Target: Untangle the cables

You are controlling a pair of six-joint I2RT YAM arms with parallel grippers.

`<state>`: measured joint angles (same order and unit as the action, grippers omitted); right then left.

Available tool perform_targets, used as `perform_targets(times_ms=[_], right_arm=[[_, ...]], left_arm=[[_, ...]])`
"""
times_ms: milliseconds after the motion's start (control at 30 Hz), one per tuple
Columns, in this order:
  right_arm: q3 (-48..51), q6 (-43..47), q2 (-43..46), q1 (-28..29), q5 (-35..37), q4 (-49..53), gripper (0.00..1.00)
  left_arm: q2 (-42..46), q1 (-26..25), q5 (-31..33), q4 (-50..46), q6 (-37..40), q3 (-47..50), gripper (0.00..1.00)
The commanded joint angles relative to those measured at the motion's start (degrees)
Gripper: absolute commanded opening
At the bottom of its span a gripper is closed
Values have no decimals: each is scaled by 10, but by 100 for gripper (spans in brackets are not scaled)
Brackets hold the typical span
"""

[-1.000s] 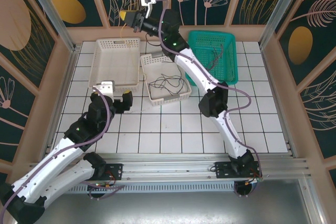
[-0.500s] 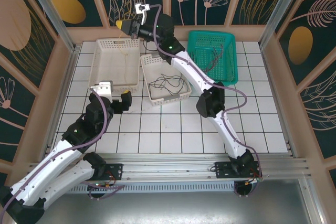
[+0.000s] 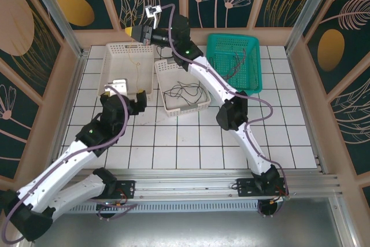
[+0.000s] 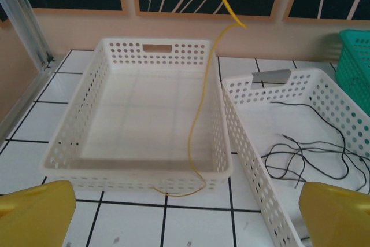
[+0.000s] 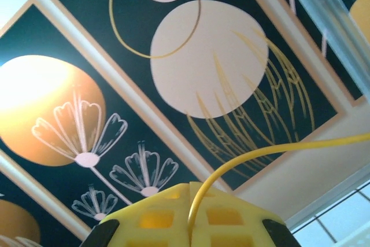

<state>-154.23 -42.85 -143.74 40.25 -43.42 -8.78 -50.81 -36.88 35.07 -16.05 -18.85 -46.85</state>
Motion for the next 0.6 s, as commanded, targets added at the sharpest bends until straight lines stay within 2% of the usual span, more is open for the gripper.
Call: perform_targets(times_ms=[0,67,167,267,400,567], right_arm=[[-12,9,67,19,-27,68,0],[-9,37,87,26,-25,109,0],[8,54,116,36,-26,135,0],[28,55,139,43,-19,147,0],[33,30,156,48,-26,144,0],[30,-4,165,48,-41,148,0]], left_arm=[[-37,14,8,28,16,-24,98],[-61,21,-2,44,21,-34,99],[-86,23,16,66,19,-63,98],[-88,24,22,138,35,-61,99],[-96,24,41,241,82,-29,98],[-119,27,8,274,104,-20,98]])
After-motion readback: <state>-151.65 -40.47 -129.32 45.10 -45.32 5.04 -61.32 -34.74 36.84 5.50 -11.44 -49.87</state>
